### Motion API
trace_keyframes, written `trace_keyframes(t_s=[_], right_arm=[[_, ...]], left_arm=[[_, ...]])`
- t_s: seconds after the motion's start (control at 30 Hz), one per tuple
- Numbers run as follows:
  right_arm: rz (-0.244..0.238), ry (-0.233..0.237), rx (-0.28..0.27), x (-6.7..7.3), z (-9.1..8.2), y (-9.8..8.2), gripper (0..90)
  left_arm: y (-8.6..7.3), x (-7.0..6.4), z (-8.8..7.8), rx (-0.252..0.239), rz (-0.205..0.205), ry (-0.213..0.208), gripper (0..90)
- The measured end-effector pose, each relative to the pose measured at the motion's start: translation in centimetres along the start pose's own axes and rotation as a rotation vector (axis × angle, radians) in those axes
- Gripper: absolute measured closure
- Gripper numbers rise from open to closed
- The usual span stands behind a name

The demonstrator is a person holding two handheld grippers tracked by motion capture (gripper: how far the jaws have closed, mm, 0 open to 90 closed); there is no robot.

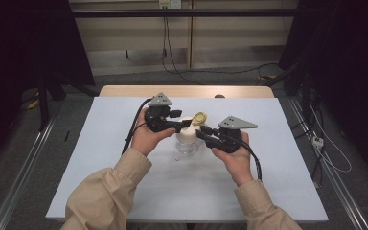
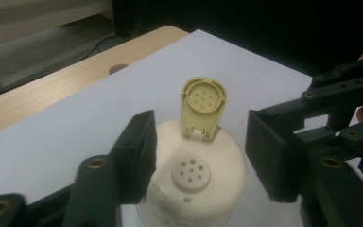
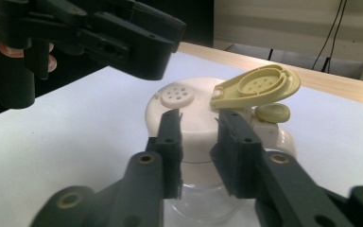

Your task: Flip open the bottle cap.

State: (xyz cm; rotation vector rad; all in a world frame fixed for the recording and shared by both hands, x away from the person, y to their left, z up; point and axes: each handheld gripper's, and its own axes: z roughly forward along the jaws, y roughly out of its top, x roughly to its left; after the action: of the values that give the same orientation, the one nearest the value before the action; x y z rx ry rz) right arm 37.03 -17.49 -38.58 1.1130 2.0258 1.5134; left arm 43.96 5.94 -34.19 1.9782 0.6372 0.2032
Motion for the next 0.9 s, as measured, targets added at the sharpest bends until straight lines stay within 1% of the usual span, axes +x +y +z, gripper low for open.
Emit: trace_keyframes(t_s=[0.1, 0.17, 0.33, 0.4, 0.47, 0.53, 0.6, 0.67, 0.9], right_arm=[[0.005, -0.005, 0.006, -0.1, -0.3, -0.1, 63.6], [0.003, -0.001, 0.013, -0.1, -0.4, -0.2, 58.8], [0.003, -0.007, 0.017, -0.1, -0.7, -0.4, 49.0], [0.005, -0.012, 0.026, -0.1, -0.7, -0.5, 43.8], [-0.004, -0.015, 0.031, 0.0, -0.7, -0.6, 41.3], [-0.001, -0.015, 0.033, 0.1, -0.7, -0.6, 37.8], [-0.006, -0.019, 0.029, 0.2, -0.7, -0.6, 35.4], [-0.013, -0.015, 0.030, 0.3, -0.6, -0.6, 32.6], [-0.011, -0.008, 0.035, 0.3, -0.5, -0.6, 28.1]], left_arm=[[-0.3, 0.0, -0.4, -0.001, -0.013, 0.003, 34.8], [-0.5, -0.1, -0.6, -0.001, -0.022, 0.004, 31.1], [-1.0, -0.4, -1.3, -0.013, -0.027, -0.006, 23.5], [-1.2, -0.4, -1.7, -0.013, -0.027, -0.007, 22.2], [-1.5, -0.4, -2.0, -0.015, -0.030, 0.000, 20.3], [-1.8, -0.5, -2.2, -0.012, -0.043, -0.002, 19.1], [-2.0, -0.4, -2.4, -0.003, -0.043, 0.001, 17.9], [-2.3, -0.4, -2.6, -0.005, -0.048, 0.003, 17.0], [-3.1, -0.3, -3.1, -0.002, -0.041, 0.005, 15.1]])
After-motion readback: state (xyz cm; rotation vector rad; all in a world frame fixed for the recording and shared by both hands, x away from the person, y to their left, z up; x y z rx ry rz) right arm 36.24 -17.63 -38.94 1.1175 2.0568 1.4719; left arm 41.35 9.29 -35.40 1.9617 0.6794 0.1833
